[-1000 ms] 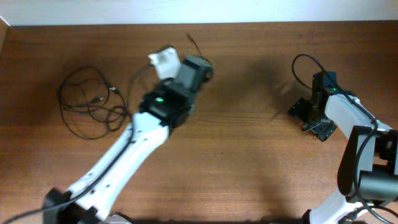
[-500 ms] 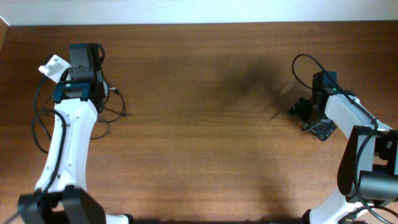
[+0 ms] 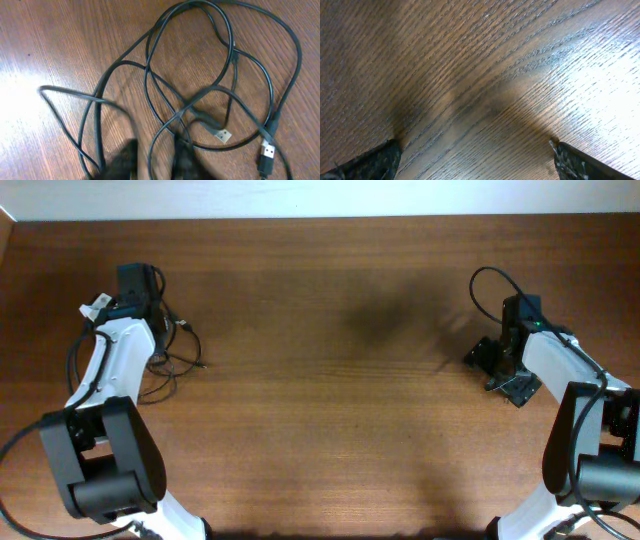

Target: Untangle cables

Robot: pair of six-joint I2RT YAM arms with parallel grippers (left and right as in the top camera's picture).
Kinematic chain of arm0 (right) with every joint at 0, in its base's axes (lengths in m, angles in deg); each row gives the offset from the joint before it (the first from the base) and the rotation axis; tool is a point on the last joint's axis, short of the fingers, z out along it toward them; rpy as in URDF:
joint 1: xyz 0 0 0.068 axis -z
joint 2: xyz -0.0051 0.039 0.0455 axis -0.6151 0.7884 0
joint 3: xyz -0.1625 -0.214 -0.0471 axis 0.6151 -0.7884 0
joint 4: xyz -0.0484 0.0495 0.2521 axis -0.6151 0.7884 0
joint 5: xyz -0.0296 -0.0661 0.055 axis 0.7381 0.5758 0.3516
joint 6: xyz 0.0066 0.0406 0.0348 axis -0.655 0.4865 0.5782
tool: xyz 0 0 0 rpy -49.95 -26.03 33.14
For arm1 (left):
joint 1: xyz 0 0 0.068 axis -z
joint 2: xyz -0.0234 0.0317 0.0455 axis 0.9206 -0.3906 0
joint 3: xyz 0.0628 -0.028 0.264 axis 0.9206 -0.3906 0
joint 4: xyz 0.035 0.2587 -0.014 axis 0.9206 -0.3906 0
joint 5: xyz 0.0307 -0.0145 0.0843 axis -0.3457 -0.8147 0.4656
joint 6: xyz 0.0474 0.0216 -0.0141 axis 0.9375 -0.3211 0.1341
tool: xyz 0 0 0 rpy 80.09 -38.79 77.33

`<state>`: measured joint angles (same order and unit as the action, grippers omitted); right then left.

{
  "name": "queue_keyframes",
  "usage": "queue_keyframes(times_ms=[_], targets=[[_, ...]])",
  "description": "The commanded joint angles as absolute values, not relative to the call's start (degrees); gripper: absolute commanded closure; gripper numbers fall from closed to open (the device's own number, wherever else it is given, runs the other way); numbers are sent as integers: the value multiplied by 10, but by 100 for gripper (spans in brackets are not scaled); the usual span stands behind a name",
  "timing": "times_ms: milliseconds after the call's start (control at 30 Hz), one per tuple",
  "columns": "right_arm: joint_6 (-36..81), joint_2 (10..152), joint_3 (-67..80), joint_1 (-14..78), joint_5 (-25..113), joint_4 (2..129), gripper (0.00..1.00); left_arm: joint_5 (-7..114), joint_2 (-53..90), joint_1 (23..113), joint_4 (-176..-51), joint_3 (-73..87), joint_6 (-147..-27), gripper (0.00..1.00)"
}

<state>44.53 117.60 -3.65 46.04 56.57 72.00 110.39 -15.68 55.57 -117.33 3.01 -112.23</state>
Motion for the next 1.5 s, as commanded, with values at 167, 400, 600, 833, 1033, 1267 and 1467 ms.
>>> queue_keyframes(times_ms=[167,400,600,833,1033,1267,1467], targets=[[450,1207,-49,463,588,722,2,1029,-144,552,-1138,28,-1017,1],[450,1207,-49,463,588,722,2,520,-134,552,-1069,28,-691,1],[450,1207,-49,463,588,722,2,474,-134,552,-1069,28,-670,1],[450,1207,-49,463,588,722,1,480,-134,553,-1073,28,-670,1],[450,1207,-49,463,588,722,2,482,-134,553,-1073,28,-670,1],[450,1207,-49,463,588,722,2,483,-134,553,-1073,28,-670,1],[450,1207,-49,463,588,722,2,483,-134,553,-1073,28,-670,1]])
